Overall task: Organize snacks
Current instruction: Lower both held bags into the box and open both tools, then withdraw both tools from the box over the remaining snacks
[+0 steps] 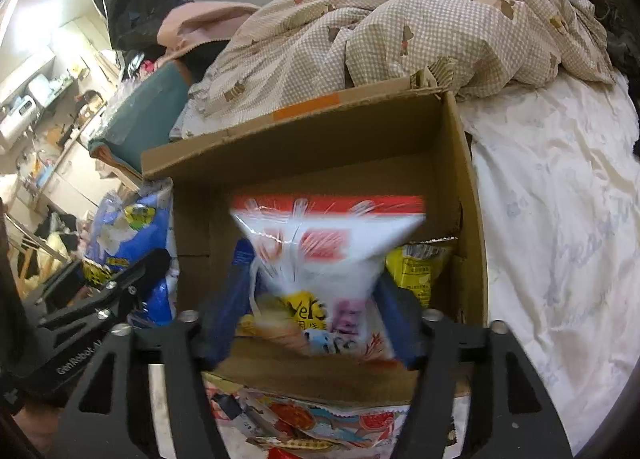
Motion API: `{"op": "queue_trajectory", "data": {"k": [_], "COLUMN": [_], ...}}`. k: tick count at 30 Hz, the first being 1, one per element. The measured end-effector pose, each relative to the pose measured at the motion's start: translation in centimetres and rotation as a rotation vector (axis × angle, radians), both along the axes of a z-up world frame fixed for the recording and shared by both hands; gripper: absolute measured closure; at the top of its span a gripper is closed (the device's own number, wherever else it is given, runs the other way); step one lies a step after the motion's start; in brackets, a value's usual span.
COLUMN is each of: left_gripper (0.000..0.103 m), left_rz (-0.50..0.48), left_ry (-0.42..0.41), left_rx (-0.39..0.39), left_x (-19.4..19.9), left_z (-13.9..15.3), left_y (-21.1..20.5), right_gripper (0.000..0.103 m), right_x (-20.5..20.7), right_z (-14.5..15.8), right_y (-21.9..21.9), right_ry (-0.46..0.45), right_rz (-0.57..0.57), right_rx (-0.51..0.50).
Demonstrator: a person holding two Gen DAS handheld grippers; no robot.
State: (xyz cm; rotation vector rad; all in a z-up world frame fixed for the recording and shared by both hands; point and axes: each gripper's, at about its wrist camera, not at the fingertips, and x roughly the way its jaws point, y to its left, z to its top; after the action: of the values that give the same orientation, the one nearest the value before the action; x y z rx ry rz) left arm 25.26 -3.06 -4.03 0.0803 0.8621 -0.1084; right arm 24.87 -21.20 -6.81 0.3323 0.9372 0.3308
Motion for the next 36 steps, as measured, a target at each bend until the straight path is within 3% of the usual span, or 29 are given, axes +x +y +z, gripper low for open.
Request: {"op": "queue_trajectory", "data": {"k": [2, 4, 6, 8, 21, 31, 36], "left_gripper": [0.04, 0.035, 0.021, 0.014, 0.013, 0.013, 0.005], "left_rz": [0.002, 0.002, 0.006, 0.01, 0.013, 0.052, 0.063], "left_ry": [0.004, 0.007, 0.001, -0.005, -0.043, -0.134, -0.168], "left_rx": [0.0, -0.007, -0.006, -0.004, -0.01, -0.086, -0.098], "left_x": [0.0, 0.0, -0.1, -0.1, -1.0, -4.4, -6.3], "left_z": [0.0, 0.0, 0.1, 0.1, 0.8, 4.3, 5.1], "left_y": [0.0, 0.0, 0.1, 0.1, 0.5, 2.7, 3.6], "right_gripper": [0.018, 0.015, 0.015, 0.015, 0.015, 0.015, 0.015], "right_x": [-0.1, -0.2, -0.2, -0.1, -0.3, -2.6, -4.3], "right_z": [0.4, 0.6, 0.7, 0.6, 1.2, 3.5, 4.1], "right_y": [-0.1, -0.4, -0.6, -0.6, -0.7, -2.1, -3.1], "right_ry": [-0.02, -0.034, -0.033, -0.027, -0.042, -0.089, -0.081], "right_rz": [-0.02, -0.033, -0.036, -0.038, -0.028, -0.064, -0.089], "right_rx": [-0.007, 0.003, 0.007, 0.009, 0.004, 0.002, 0.031]}}
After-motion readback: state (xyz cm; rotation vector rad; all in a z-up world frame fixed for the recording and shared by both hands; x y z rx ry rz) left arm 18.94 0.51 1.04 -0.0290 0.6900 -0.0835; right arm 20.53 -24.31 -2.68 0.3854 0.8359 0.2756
